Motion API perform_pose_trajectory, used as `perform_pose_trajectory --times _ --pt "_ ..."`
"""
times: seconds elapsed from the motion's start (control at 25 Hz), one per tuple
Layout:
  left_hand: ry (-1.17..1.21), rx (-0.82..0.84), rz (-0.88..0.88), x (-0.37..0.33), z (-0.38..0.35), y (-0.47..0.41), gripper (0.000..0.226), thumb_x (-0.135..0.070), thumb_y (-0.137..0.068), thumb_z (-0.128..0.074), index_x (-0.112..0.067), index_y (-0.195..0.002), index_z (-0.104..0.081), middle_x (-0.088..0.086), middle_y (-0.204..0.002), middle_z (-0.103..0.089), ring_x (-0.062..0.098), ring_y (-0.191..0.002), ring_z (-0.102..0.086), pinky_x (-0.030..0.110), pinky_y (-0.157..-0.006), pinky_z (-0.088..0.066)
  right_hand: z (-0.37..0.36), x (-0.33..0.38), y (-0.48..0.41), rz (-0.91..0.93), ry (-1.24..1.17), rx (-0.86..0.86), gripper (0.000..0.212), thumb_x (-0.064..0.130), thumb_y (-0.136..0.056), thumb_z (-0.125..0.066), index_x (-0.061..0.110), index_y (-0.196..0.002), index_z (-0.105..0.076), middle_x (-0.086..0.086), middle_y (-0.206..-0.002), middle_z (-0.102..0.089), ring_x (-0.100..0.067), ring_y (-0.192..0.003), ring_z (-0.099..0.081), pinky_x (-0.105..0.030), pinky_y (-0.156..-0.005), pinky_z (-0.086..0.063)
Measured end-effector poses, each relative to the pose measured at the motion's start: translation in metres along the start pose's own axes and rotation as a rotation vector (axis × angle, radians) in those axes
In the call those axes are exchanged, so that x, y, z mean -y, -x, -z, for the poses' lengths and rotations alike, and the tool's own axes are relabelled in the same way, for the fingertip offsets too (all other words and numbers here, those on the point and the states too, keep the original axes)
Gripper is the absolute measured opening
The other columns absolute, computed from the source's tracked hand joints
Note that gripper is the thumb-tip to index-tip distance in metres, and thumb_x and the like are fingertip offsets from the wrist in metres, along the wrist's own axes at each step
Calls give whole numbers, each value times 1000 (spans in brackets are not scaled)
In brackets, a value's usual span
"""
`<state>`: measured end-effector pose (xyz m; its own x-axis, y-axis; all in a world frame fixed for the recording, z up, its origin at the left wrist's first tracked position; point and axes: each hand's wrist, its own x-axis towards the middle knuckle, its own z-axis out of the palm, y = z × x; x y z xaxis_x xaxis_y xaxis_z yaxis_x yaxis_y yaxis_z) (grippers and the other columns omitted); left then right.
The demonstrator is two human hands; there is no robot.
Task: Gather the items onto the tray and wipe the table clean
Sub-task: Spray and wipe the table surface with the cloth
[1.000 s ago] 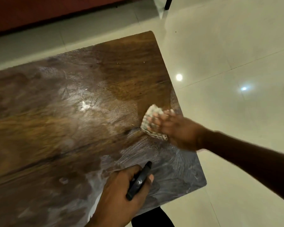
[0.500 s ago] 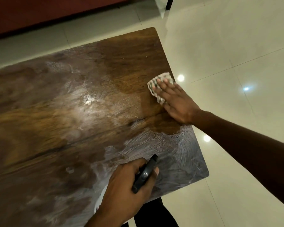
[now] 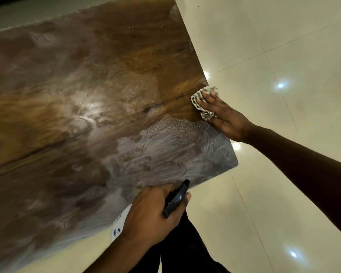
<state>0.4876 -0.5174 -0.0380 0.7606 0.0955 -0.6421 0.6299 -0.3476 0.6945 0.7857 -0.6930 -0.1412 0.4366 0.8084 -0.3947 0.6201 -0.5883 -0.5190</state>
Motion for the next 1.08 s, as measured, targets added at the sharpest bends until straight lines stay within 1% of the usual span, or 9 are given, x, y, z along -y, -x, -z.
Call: perform_pose_trajectory --times 0.16,0.36,0.48,0.56,0.6,0.72,0.8,0.96,1.08 --pt "-76 -62 -7 1 -17 11 52 -65 -94 -60 -29 -59 -46 -3 -48 -45 12 -43 -44 22 -43 -26 -41 1 93 -54 -40 -39 62 14 -111 -49 22 -168 -27 -1 -179 -10 -22 -167 -2 -49 -135 -13" --pt "25 -67 -56 7 -18 24 36 -64 -92 -63 -39 -69 -52 -11 -54 -51 13 -45 -42 31 -50 -34 -135 77 162 -230 99 -217 64 23 -107 -46 20 -168 -28 -3 -178 -16 -23 -166 -6 -59 -128 -25" --pt "15 -86 -113 12 -15 29 28 -58 -94 -65 -41 -74 -55 -11 -57 -54 14 -47 -46 30 -50 -35 -154 123 136 16 222 -57 73 26 -103 -47 27 -170 -20 4 -179 -11 -18 -166 -2 -47 -134 -10" --pt "27 -95 -123 16 -11 33 29 -57 -95 -64 -37 -75 -56 -9 -57 -53 14 -47 -46 30 -50 -35 -141 104 125 106 323 -62 69 27 -104 -44 25 -169 -24 0 -178 -15 -20 -166 -9 -47 -134 -13" --pt "47 -96 -115 19 -8 35 31 -57 -95 -64 -34 -76 -57 -8 -55 -51 14 -47 -45 31 -51 -35 -135 90 124 14 304 -124 67 28 -104 -41 23 -169 -26 -3 -178 -18 -23 -166 -12 -51 -133 -18" --pt "97 -129 -85 30 0 41 31 -52 -94 -64 -30 -73 -57 -5 -54 -48 15 -48 -43 39 -53 -38 -138 74 137 -582 18 -458 65 28 -107 -37 20 -170 -22 -9 -178 -14 -26 -166 -8 -55 -130 -23" --pt "108 -150 -74 33 3 45 32 -51 -93 -64 -27 -74 -56 -4 -55 -46 16 -48 -43 45 -54 -43 -165 112 137 -737 -31 -529 65 22 -109 -41 20 -170 -18 -9 -179 -10 -26 -166 -4 -53 -132 -20" --pt "102 -186 -71 36 6 47 29 -51 -93 -65 -31 -73 -57 -5 -55 -49 15 -48 -44 38 -54 -39 -201 184 129 -303 132 -227 76 21 -101 -46 25 -171 -15 -2 -180 -6 -22 -166 3 -46 -134 -11" --pt "101 -196 -60 42 10 47 33 -52 -94 -66 -30 -72 -57 -5 -54 -48 16 -48 -43 43 -52 -39 -169 137 117 2 276 -149 69 24 -101 -45 21 -168 -29 -6 -177 -23 -24 -165 -15 -49 -133 -20"
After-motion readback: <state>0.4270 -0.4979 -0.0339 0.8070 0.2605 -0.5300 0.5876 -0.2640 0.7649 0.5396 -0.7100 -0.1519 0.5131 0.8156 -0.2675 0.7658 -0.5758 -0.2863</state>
